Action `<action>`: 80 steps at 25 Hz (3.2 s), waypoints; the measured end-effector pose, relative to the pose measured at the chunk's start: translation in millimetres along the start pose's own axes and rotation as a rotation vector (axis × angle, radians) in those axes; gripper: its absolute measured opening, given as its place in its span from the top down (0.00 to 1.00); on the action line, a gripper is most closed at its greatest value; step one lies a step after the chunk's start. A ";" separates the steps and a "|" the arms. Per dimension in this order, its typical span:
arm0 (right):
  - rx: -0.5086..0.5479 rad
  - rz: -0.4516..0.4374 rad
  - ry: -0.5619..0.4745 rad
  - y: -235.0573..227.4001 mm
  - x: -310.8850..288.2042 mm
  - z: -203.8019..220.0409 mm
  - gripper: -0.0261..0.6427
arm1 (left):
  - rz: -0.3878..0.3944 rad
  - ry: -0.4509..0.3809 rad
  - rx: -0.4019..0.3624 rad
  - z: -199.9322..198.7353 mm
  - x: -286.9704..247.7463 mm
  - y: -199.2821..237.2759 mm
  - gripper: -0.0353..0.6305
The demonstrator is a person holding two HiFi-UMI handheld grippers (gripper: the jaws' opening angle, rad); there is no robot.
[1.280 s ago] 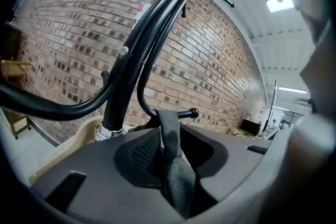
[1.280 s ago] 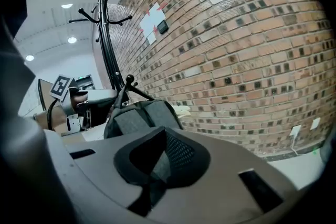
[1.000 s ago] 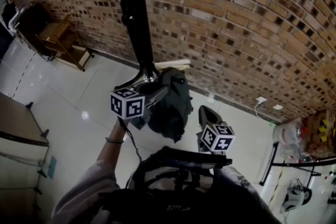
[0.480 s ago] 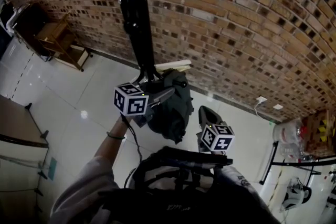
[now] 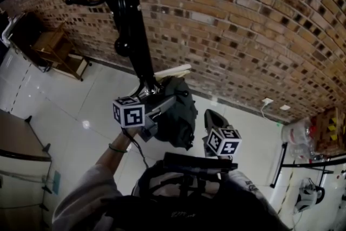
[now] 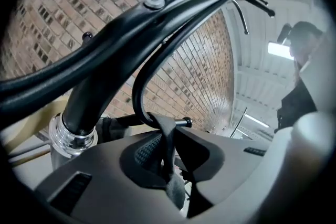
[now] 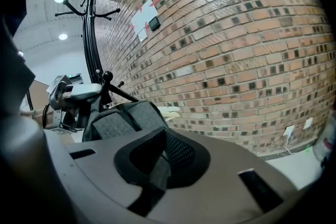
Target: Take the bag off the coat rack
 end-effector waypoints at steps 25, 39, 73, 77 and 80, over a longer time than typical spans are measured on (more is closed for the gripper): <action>-0.060 0.055 -0.028 -18.4 13.6 6.1 0.95 | 0.134 0.093 0.070 -11.8 -8.2 -75.9 0.89; -0.075 0.079 -0.059 -31.3 53.2 11.3 0.95 | 0.165 0.106 -0.055 18.3 -42.3 -126.1 0.89; 0.165 -0.263 0.027 34.8 65.8 -2.7 0.95 | -0.244 -0.056 0.149 140.3 4.5 -107.1 0.89; 0.174 -0.271 0.020 38.4 63.5 -7.4 0.95 | -0.266 -0.063 0.158 142.2 7.9 -104.1 0.89; 0.175 -0.275 0.013 39.3 61.8 -13.0 0.95 | -0.281 -0.066 0.169 141.3 10.8 -101.1 0.89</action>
Point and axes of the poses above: the fingertips, and each gripper's own axes: x backward along the fingers, y to its left, z out of its underside, the point moved 6 cm from there along x, backward along the fingers, and after that the axes turned 1 degree about x, right-handed, at the moved point
